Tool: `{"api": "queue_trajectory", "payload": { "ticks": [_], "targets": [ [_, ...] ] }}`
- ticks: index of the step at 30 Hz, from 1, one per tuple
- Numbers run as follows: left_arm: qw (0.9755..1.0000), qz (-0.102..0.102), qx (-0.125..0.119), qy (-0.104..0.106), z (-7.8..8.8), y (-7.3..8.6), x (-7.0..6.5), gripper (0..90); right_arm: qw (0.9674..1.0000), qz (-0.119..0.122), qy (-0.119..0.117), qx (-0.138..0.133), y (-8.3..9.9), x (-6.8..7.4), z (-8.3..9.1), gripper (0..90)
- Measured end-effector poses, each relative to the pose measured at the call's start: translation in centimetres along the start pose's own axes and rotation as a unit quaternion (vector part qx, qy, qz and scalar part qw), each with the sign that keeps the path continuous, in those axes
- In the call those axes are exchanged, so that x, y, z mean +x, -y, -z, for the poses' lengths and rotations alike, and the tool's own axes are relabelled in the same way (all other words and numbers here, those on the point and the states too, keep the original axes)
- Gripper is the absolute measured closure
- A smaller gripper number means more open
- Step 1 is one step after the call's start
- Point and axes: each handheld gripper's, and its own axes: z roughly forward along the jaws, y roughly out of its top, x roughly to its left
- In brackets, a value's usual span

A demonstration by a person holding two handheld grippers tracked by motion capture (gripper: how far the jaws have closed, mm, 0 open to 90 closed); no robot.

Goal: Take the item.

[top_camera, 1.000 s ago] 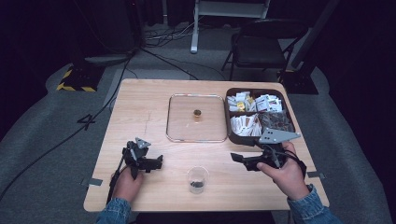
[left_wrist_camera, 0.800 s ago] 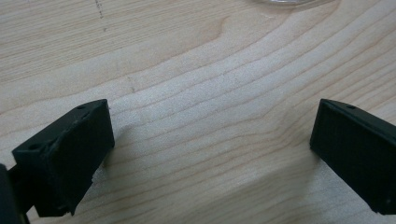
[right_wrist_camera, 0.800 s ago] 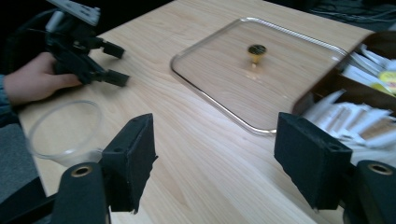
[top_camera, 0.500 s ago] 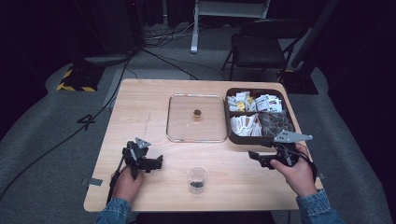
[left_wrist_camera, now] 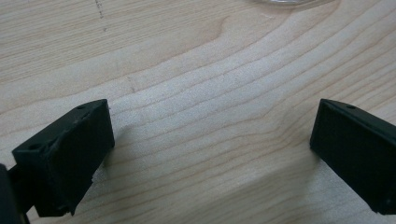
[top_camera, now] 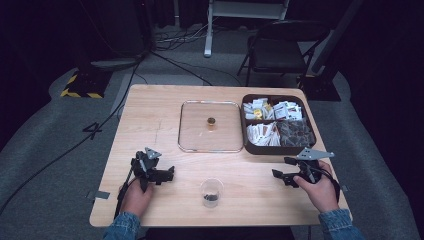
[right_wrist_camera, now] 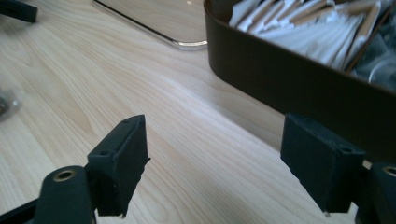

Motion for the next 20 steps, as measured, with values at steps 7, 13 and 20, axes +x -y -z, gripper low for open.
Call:
{"api": "queue_trajectory", "payload": {
  "ticks": [7,13,20],
  "targets": [
    [1.0,0.0,0.0,0.0,0.0,0.0,0.0,0.1,0.9998,-0.015,0.01,0.01,2.3,-1.2,-1.0,21.2],
    [1.0,0.0,0.0,0.0,0.0,0.0,0.0,0.1,0.9997,-0.011,0.013,0.019,3.3,-1.7,-1.5,20.1],
    [1.0,0.0,0.0,0.0,0.0,0.0,0.0,0.1,0.9993,0.004,0.031,0.019,3.9,-1.9,-1.9,17.8]
  ]
}}
